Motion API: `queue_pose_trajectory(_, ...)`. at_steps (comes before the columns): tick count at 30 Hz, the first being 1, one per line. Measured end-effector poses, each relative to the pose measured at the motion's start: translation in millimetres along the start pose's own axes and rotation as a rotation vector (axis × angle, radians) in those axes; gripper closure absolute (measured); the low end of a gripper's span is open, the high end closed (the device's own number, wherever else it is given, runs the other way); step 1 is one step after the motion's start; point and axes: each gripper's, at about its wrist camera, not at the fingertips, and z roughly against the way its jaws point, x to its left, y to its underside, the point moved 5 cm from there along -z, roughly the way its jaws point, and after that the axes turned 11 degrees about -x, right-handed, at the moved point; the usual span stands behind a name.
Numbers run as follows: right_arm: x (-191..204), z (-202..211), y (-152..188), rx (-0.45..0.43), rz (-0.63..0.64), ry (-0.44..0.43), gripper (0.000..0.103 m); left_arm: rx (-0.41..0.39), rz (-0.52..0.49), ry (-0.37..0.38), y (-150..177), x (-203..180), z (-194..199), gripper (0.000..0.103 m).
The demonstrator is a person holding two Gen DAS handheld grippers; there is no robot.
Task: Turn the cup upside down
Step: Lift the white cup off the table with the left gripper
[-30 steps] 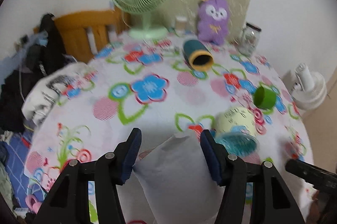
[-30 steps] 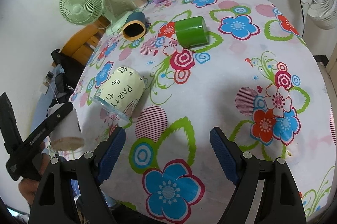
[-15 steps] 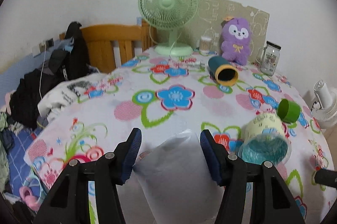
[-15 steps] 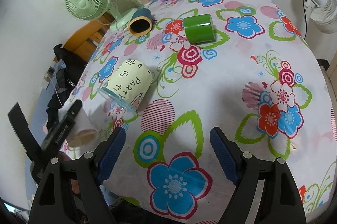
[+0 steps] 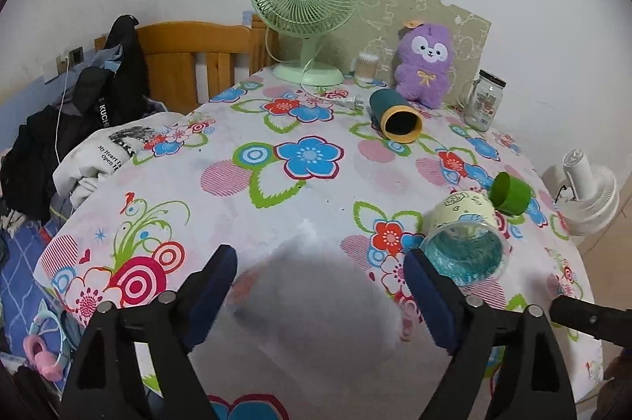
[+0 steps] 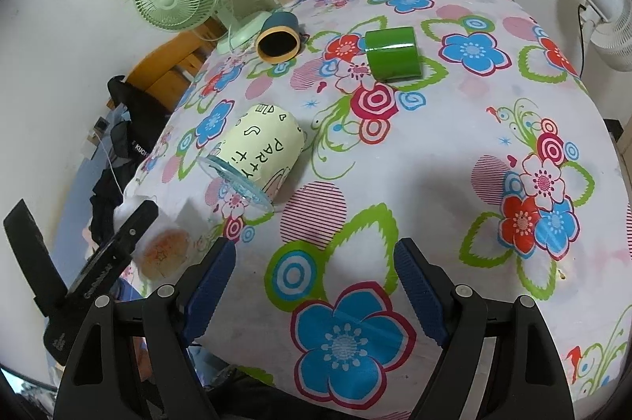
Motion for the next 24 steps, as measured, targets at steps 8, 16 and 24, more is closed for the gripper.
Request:
queue_pose_trajectory(8, 6.7, -0.1, -0.2, 0.0, 0.013, -0.008, 0.019, 0.005, 0.007, 0.014, -5.2, -0.1, 5.9, 0.007)
queue_pose_trajectory(16, 7.2, -1.9, 0.5, 0.008, 0.02, -0.002, 0.019, 0.149, 0.198, 0.037, 0.5, 29.8, -8.7, 0.007)
queue_pose_trajectory(24, 12.1, -15.4, 5.5, 0.042, 0.036, -0.011, 0.019, 0.294, 0.581, 0.026, 9.4, 73.0, -20.8, 0.004)
